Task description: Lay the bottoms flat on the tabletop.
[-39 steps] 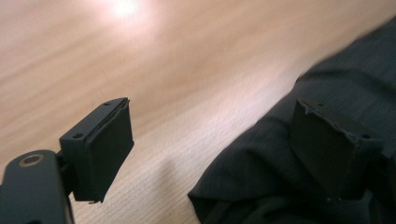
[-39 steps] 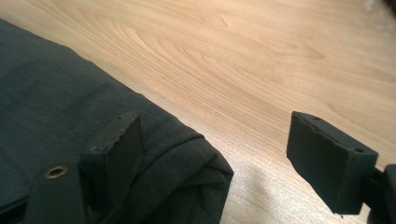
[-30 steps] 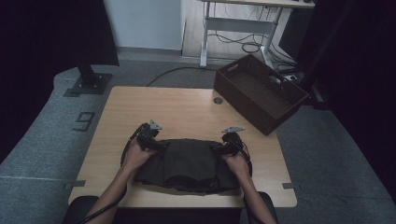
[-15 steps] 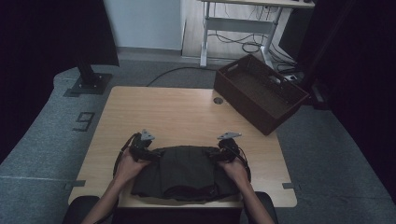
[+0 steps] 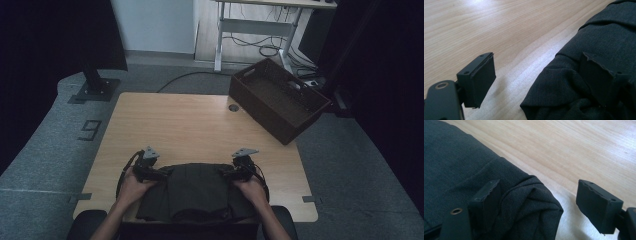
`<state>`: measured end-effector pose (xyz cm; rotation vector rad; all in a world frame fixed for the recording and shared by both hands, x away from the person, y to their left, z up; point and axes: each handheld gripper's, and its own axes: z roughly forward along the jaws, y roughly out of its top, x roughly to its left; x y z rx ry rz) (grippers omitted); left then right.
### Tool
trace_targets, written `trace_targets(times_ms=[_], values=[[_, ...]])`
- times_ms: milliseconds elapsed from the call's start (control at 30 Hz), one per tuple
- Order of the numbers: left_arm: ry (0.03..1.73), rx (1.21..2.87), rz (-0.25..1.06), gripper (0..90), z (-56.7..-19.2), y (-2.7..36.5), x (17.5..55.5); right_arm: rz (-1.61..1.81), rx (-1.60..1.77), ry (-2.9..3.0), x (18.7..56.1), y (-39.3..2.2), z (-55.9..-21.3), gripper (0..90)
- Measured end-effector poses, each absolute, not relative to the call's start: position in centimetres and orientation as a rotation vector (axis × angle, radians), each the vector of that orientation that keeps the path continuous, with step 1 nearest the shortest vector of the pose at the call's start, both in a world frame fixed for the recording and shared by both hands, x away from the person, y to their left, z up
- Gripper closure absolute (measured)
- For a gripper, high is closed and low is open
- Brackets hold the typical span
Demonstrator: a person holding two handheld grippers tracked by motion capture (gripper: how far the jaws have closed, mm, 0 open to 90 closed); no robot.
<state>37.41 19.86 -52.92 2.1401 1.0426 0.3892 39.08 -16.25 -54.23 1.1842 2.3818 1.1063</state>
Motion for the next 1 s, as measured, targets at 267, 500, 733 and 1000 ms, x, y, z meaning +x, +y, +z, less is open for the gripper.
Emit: trace_targets(times_ms=[267, 500, 733, 1000], values=[[1.042, 2.134, 0.373, 14.7, -53.0, 19.9, 36.3, 1.114, 1.175, 2.401, 38.0, -16.4, -54.2, 21.1], [1.038, 2.138, 0.362, 14.7, -53.0, 20.0, 35.5, 1.118, 1.174, 2.407, 37.2, -16.4, -54.2, 21.2], [1.013, 2.127, 0.357, 14.5, -52.5, 20.2, 35.6, 1.135, 1.179, 2.419, 37.2, -16.6, -54.0, 21.2], [1.058, 2.065, 0.396, 10.5, -51.4, 22.6, 36.0, 1.169, 1.192, 2.398, 37.9, -17.5, -52.8, 12.9]])
